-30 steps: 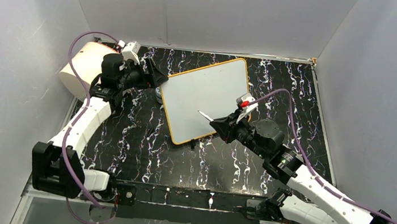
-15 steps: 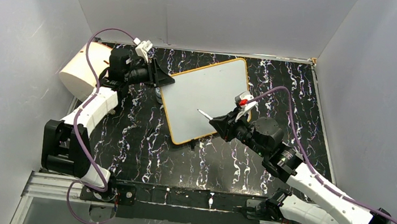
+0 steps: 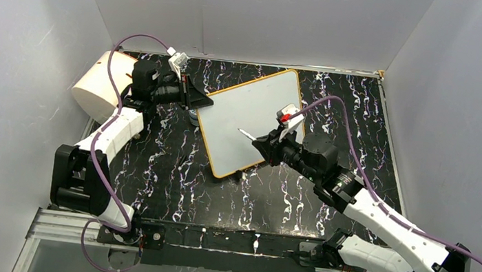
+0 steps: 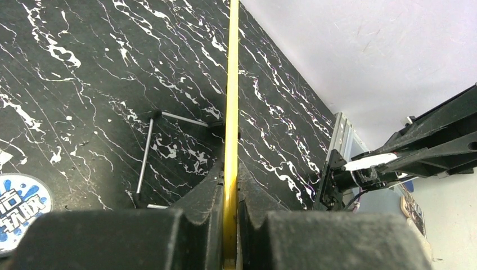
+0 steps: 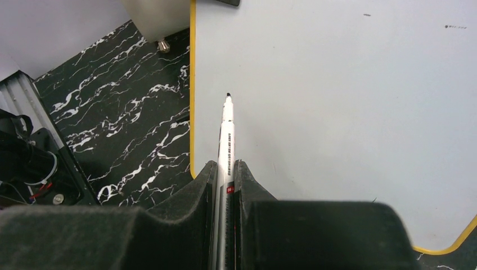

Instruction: Write a sentence on the whiteboard

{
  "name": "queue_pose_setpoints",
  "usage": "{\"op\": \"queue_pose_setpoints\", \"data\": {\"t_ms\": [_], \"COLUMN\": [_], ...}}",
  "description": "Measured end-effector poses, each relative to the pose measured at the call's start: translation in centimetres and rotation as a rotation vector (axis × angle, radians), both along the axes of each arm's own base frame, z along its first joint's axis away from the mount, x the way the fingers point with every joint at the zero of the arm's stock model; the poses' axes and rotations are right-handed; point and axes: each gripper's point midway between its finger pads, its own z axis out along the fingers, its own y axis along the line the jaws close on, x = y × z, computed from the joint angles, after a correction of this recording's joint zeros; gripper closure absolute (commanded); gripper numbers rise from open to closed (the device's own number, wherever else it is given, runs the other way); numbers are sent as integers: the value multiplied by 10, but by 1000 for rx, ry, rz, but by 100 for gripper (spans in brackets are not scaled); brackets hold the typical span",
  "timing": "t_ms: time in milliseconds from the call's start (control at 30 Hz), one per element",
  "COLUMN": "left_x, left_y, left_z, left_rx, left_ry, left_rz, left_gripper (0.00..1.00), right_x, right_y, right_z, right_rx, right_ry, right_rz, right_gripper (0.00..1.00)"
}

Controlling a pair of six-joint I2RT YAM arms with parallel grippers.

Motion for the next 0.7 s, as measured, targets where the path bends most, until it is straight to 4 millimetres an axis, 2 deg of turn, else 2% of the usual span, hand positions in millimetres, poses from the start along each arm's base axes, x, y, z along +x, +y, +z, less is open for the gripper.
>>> {"op": "queue_pose_setpoints", "data": {"t_ms": [367, 700], "left_x": [-3, -3], "left_y": [1, 2], "left_z": [-7, -8], "left_rx": [-3, 9], "left_ry": [-10, -29], "left_rz": [-27, -33], "left_gripper": [100, 100], "right_x": [16, 23], "right_y": [7, 13], "right_z": [5, 1], "right_rx": [-119, -262], "right_ry": [-4, 23], "right_rz": [-20, -40], "right_gripper": [100, 100]}}
